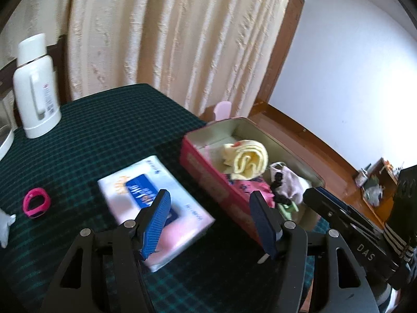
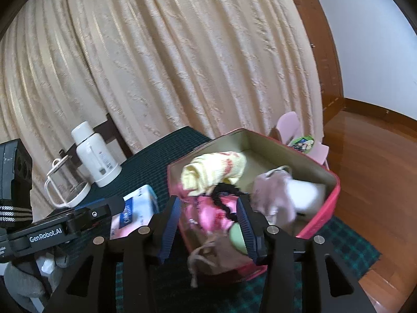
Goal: Organize soft objects
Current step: 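Release the black scrunchie into the red box with the left gripper, then move both grippers back over the remaining items on the table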
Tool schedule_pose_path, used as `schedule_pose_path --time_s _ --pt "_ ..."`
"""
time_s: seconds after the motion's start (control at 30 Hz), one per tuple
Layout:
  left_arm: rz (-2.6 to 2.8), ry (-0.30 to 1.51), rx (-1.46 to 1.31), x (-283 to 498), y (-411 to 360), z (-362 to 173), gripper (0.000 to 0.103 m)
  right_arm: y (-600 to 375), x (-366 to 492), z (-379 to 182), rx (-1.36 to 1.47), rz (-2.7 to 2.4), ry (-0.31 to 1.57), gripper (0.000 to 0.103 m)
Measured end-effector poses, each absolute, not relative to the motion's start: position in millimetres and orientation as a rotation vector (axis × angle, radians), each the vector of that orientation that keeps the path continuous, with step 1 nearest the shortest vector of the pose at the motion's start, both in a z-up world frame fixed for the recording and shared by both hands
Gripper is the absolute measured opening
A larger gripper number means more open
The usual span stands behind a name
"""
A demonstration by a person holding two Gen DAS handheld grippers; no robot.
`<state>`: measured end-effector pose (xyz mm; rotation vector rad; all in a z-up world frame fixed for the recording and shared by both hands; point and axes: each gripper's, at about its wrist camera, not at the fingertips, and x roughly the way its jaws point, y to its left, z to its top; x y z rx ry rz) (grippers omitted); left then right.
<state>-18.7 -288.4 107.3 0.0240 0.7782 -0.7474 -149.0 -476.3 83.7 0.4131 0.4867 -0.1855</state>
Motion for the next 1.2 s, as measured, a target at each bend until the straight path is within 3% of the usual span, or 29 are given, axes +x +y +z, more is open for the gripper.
schedule_pose_path --time_s 0.13,0.27,1.2 --pt "-0.709 0.777 0.001 -14 -270 109 0.073 -462 -144 88 0.395 -0.156 0.488 0.055" --pt "-0.655 0.776 -0.024 -8 -245 109 0.075 -449 -137 91 0.391 -0.127 0.489 0.066" --pt "-0.249 0.746 -0.146 10 -41 90 0.075 -316 -91 95 0.225 0.151 0.575 0.068"
